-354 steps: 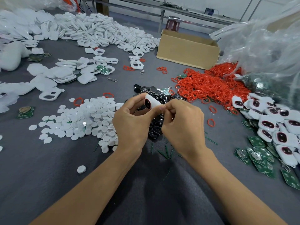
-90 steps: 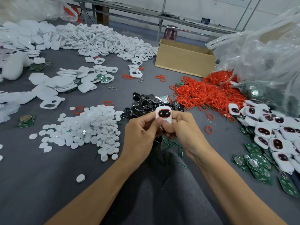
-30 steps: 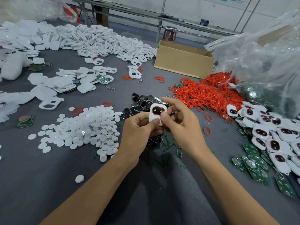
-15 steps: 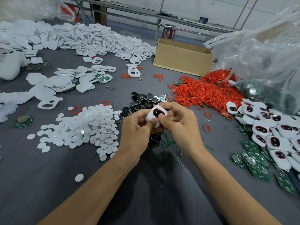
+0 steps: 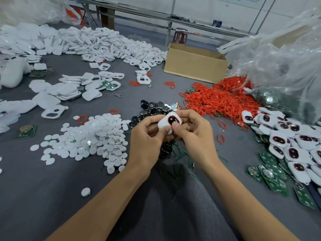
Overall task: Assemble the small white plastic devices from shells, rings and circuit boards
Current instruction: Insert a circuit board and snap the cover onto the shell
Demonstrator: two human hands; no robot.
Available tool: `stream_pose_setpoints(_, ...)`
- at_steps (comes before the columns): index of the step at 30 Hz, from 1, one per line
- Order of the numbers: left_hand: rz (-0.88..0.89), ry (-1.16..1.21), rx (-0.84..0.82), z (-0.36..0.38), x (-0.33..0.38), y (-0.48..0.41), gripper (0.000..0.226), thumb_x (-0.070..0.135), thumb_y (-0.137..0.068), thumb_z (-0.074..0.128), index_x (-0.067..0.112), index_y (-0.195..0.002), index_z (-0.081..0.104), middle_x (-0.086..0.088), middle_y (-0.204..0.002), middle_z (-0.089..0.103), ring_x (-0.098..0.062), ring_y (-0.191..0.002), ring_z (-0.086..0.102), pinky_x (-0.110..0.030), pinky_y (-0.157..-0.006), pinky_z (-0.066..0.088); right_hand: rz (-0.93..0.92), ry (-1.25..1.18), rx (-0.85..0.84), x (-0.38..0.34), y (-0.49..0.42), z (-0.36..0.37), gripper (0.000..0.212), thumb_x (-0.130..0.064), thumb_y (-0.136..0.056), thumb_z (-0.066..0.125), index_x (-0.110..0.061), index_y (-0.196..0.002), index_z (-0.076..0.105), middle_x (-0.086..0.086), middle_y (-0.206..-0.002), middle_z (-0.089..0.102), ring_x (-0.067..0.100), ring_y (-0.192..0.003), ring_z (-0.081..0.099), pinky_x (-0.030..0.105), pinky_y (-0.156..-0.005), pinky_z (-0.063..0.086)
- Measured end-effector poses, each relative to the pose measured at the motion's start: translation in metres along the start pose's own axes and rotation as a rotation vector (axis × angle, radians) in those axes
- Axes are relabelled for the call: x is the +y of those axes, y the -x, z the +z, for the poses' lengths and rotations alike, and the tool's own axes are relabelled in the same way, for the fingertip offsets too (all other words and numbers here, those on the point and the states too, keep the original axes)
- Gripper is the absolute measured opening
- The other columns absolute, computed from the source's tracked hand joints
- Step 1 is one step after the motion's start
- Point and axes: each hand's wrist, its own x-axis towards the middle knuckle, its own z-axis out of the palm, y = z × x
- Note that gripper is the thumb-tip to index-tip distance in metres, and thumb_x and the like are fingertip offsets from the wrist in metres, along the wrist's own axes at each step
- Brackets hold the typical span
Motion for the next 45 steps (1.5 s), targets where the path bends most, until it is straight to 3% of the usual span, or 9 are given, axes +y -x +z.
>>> stream_pose_setpoints(4,0.016,-0.012,0.06,-0.005,-0.001,-0.005,0.021,-0.008,-0.087,0.063,0.01,-0.097,0.069,-0.01,-0.086,0.076,-0.025,-0.08,0.074,-0.03,-0.075,0.06,0.11,-0.096,0.013,0.001,-0.003,-0.003,0.012,0.0,-0.088,0.06,-0.006,-0.098,0.059,0.016,-0.085,0.068,0.029,-0.062,0.068,0.042,-0.063,0.057)
stream_pose_setpoints(10,0.129,-0.21,0.006,-0.008,0.0,-0.004,0.031,-0.003,-0.086,0.067,0.025,-0.094,0.075,0.003,-0.087,0.076,-0.015,-0.079,0.073,-0.024,-0.074,0.058,0.002,0.124,-0.181,0.0,-0.005,-0.01,0.003,-0.019,-0.085,0.071,-0.02,-0.087,0.068,0.004,-0.078,0.069,0.027,-0.071,0.066,0.036,-0.066,0.053)
stream_pose_setpoints(12,0.147,-0.237,-0.027,-0.008,0.0,-0.003,0.037,-0.006,-0.084,0.066,0.028,-0.095,0.076,0.003,-0.093,0.075,-0.02,-0.084,0.072,-0.031,-0.079,0.058,-0.001,0.145,-0.178,-0.001,-0.005,-0.011,0.007,-0.021,-0.082,0.074,-0.019,-0.081,0.068,0.0,-0.073,0.07,0.016,-0.067,0.064,0.03,-0.064,0.052)
stream_pose_setpoints(15,0.168,-0.263,-0.087,-0.009,0.002,-0.003,0.05,-0.014,-0.08,0.061,0.031,-0.093,0.076,0.006,-0.098,0.074,-0.015,-0.094,0.069,-0.026,-0.083,0.055,0.083,0.081,-0.199,-0.002,-0.006,-0.012,0.022,-0.025,-0.076,0.078,-0.007,-0.079,0.065,0.015,-0.073,0.07,0.027,-0.067,0.063,0.042,-0.065,0.051)
stream_pose_setpoints(21,0.098,-0.189,-0.14,-0.011,0.005,-0.006,0.04,-0.009,-0.088,0.057,0.025,-0.095,0.077,0.002,-0.092,0.077,-0.01,-0.091,0.071,-0.016,-0.079,0.052,0.188,0.007,-0.255,-0.008,-0.008,-0.018,0.039,-0.027,-0.061,0.078,0.004,-0.081,0.062,0.018,-0.067,0.06,0.018,-0.059,0.045,0.023,-0.052,0.032)
stream_pose_setpoints(25,0.011,-0.041,-0.156,-0.012,0.006,-0.01,0.045,-0.013,-0.088,0.044,0.019,-0.099,0.074,-0.006,-0.094,0.076,-0.016,-0.09,0.07,-0.025,-0.081,0.053,0.266,-0.079,-0.249,-0.009,-0.008,-0.017,0.025,-0.013,-0.078,0.073,0.004,-0.087,0.057,0.012,-0.061,0.061,0.012,-0.043,0.05,0.017,-0.044,0.04)
stream_pose_setpoints(31,0.016,-0.029,-0.224,-0.008,0.006,-0.005,0.032,-0.004,-0.093,0.053,0.016,-0.112,0.069,-0.001,-0.099,0.076,-0.012,-0.091,0.07,-0.021,-0.079,0.053,0.332,-0.403,-0.206,-0.006,-0.003,-0.008,0.014,-0.013,-0.091,0.06,-0.003,-0.087,0.052,0.015,-0.077,0.069,0.022,-0.067,0.07,0.027,-0.06,0.057)
stream_pose_setpoints(37,0.04,-0.063,-0.164,-0.013,0.007,-0.009,0.036,0.0,-0.095,0.055,0.025,-0.121,0.062,0.001,-0.103,0.076,-0.018,-0.101,0.07,-0.032,-0.089,0.053,0.233,0.021,-0.387,-0.002,0.0,-0.008,0.024,-0.023,-0.092,0.06,-0.002,-0.086,0.07,0.006,-0.071,0.071,0.018,-0.06,0.066,0.025,-0.054,0.047)
stream_pose_setpoints(45,-0.031,-0.016,-0.269,-0.015,0.007,-0.01,0.024,0.012,-0.098,0.051,0.022,-0.11,0.069,-0.004,-0.108,0.074,-0.023,-0.088,0.07,-0.024,-0.057,0.051,0.259,-0.019,-0.435,-0.004,0.002,-0.006,0.028,-0.037,-0.076,0.067,-0.01,-0.074,0.07,0.005,-0.059,0.067,0.01,-0.046,0.055,0.015,-0.045,0.039)
